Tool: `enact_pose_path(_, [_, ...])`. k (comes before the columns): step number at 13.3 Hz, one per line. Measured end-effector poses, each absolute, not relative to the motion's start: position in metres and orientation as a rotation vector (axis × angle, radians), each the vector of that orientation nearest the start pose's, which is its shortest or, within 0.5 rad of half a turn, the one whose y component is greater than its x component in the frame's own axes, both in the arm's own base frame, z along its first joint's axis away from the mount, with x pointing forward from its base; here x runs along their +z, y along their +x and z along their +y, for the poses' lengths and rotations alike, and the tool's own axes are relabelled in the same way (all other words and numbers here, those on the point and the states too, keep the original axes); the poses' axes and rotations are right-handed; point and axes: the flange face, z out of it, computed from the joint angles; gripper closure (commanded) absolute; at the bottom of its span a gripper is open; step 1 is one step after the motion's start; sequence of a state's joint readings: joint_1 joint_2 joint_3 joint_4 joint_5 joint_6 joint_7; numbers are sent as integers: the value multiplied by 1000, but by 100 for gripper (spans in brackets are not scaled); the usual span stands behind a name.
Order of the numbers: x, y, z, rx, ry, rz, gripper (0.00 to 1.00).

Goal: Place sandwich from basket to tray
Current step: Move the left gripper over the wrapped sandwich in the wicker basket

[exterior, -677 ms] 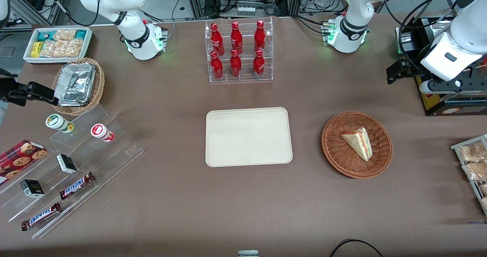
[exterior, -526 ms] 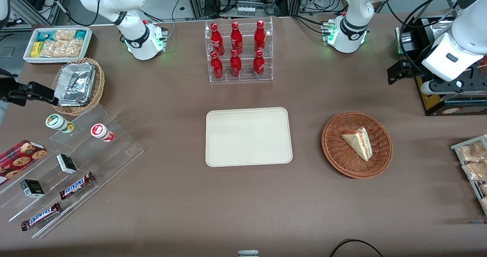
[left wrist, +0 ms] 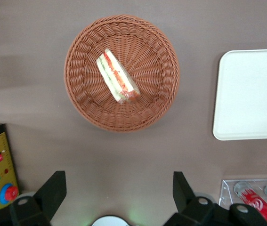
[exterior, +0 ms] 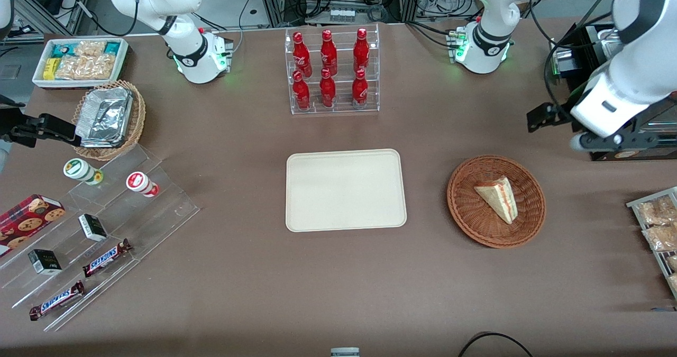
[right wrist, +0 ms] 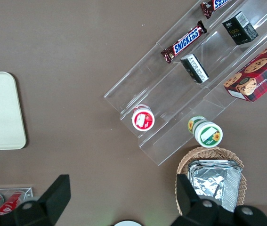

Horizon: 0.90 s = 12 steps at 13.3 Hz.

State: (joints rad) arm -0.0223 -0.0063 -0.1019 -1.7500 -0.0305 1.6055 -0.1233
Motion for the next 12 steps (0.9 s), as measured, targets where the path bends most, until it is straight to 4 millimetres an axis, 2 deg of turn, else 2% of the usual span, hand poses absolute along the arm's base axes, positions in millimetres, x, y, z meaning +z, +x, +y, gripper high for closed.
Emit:
enact_pose_path(3, [492, 543, -71, 177, -3152, -10, 0])
enact_pose_path(7, [423, 530, -69, 78, -3159, -19, 0])
enact_pose_path(9, [402, 524, -67, 39, -3162, -22, 0])
enact_pose_path(12, [390, 520, -67, 43, -3161, -29, 0])
